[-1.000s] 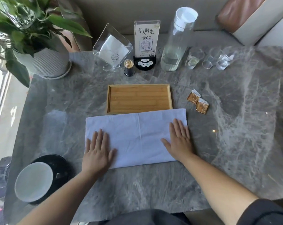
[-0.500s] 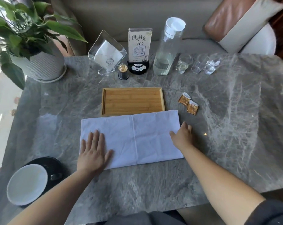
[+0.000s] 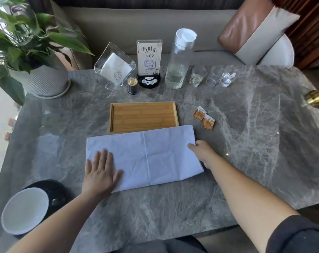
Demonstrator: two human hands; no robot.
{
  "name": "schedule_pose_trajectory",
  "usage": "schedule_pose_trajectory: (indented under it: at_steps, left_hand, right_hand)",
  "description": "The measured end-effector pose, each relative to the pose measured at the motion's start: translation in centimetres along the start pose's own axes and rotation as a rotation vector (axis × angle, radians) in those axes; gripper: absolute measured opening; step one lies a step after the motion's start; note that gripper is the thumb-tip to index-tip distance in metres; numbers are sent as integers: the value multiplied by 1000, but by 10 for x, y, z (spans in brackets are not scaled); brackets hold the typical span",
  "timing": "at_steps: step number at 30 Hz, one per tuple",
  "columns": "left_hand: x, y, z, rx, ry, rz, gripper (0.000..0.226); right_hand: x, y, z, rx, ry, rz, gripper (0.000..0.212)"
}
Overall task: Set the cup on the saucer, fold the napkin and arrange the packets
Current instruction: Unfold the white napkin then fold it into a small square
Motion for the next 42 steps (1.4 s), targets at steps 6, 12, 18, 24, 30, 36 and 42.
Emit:
schedule_pose_trajectory:
  at_steps: [6,12,18,24,30,36,42]
  left_hand:
    - [0,1,-2,8,1,-22,86]
    - [0,0,-3,-3,-3,-14,84]
    - [-3,3,-4,20,-11,-27,83]
    - [-18,6,4,80,-285,-41,84]
    - [2,9,5,87,-206,-56,83]
    - [2,8,-5,89,-296,-87,87]
    - [-9,11,-7,130,-273,-44,87]
  right_hand:
    - [4,9,-2,-160,95,38,30]
    - [3,9,8,-206,106,13,27]
    - [4,16,17,-235,136,35,36]
    - [4,32,30,-252,111,36,36]
    - [5,31,30,-252,87,31,39]
    - [6,32,34,-243,67,26,39]
    - [8,33,34,-246,52,3,39]
Point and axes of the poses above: each hand's wrist, its own x-axis towards the middle knuckle, its own y-axis out of the back of the hand, z = x × y, the point moved 5 cm from there along x, towards the middle knuckle, and after that the axes turned 5 degrees about -x, right-handed, at the moved point
